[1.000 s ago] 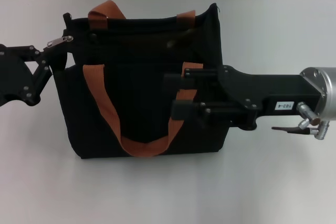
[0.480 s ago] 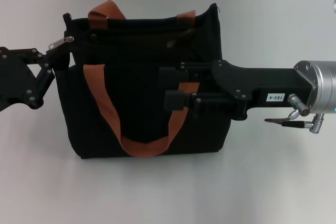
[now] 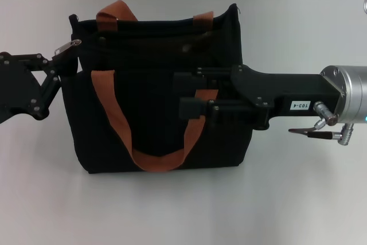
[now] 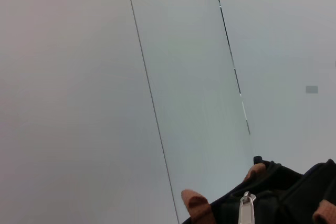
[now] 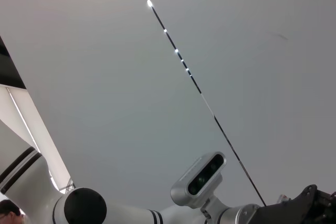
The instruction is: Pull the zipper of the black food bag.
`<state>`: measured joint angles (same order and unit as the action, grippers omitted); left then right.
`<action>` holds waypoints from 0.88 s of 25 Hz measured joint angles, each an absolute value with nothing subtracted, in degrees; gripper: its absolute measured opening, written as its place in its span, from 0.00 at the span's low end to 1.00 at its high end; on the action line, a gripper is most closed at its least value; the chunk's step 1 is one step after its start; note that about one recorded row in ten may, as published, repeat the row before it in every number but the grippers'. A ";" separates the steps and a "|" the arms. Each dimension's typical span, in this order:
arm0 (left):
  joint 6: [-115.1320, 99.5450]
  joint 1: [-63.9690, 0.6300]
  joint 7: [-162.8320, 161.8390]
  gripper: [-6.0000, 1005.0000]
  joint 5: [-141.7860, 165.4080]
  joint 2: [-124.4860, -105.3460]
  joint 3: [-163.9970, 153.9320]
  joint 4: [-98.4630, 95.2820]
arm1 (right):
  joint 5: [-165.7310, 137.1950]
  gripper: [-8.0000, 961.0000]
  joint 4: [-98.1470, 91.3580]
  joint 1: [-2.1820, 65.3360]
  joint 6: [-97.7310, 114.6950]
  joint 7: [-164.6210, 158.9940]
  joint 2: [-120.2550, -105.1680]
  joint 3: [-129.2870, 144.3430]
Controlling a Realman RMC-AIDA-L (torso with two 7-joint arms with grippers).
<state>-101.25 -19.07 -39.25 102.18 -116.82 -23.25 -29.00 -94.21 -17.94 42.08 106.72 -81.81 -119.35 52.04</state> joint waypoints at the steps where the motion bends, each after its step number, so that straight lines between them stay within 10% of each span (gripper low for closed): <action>1: -101.25 -19.07 -39.25 0.02 102.19 -116.87 -23.24 -29.00 | -94.21 0.66 -17.94 42.11 106.57 -81.97 -119.35 52.06; 22: -103.18 -18.73 -35.54 0.02 101.94 -117.79 -23.05 -29.02 | -91.84 0.66 -18.66 50.16 97.50 -99.02 -119.62 52.82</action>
